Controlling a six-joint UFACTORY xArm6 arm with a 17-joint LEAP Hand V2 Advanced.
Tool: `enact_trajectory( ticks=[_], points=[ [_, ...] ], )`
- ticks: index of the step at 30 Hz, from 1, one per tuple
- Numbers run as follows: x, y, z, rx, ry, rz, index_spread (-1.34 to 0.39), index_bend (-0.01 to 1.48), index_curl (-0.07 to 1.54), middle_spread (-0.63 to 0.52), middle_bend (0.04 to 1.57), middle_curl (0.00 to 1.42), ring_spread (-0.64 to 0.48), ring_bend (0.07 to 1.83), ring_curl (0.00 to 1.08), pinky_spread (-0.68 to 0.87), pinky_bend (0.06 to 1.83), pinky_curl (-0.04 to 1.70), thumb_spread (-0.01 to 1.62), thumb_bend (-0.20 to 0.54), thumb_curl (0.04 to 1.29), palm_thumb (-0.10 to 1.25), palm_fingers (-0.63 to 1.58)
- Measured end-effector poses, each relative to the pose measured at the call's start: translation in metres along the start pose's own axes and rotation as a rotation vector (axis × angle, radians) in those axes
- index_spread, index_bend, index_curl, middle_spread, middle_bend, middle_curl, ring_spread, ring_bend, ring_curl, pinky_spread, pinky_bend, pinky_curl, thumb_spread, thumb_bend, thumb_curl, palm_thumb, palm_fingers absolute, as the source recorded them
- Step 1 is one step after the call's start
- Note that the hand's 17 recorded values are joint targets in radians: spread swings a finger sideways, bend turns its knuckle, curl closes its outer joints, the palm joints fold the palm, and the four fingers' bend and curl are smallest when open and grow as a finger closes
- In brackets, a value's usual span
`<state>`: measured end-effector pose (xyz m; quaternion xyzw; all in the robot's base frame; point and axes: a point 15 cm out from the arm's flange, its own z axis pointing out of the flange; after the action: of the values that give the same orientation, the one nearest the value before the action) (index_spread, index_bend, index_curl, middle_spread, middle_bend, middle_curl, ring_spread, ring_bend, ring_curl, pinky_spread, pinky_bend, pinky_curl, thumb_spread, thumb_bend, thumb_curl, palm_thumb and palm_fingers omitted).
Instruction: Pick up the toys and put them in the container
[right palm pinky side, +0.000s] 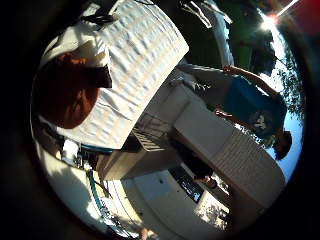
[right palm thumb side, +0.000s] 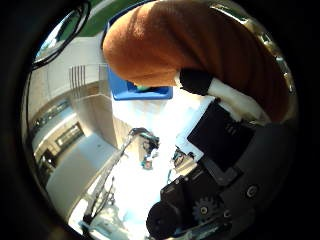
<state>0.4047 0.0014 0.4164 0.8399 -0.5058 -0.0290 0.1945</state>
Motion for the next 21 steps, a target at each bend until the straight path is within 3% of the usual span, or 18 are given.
enact_trajectory(
  ticks=[7,16,21],
  points=[
    [-0.087,-0.013,-0.035,0.099,-0.034,0.015,-1.06,0.72,-0.02,-0.26,1.10,1.09,-0.08,1.43,0.77,0.16,1.52,0.71,1.11,-0.015,0.68,0.99,0.97],
    [-0.148,-0.113,-0.002,0.133,-0.116,0.025,-1.13,0.77,-0.02,-0.26,1.10,1.13,-0.08,1.46,0.77,0.15,1.52,0.75,1.12,-0.015,0.72,0.98,0.95],
    [-0.166,-0.146,0.015,0.141,-0.151,0.033,-1.16,0.80,-0.02,-0.26,1.12,1.14,-0.09,1.45,0.77,0.15,1.52,0.78,1.15,-0.034,0.71,0.89,0.92]
  ],
)
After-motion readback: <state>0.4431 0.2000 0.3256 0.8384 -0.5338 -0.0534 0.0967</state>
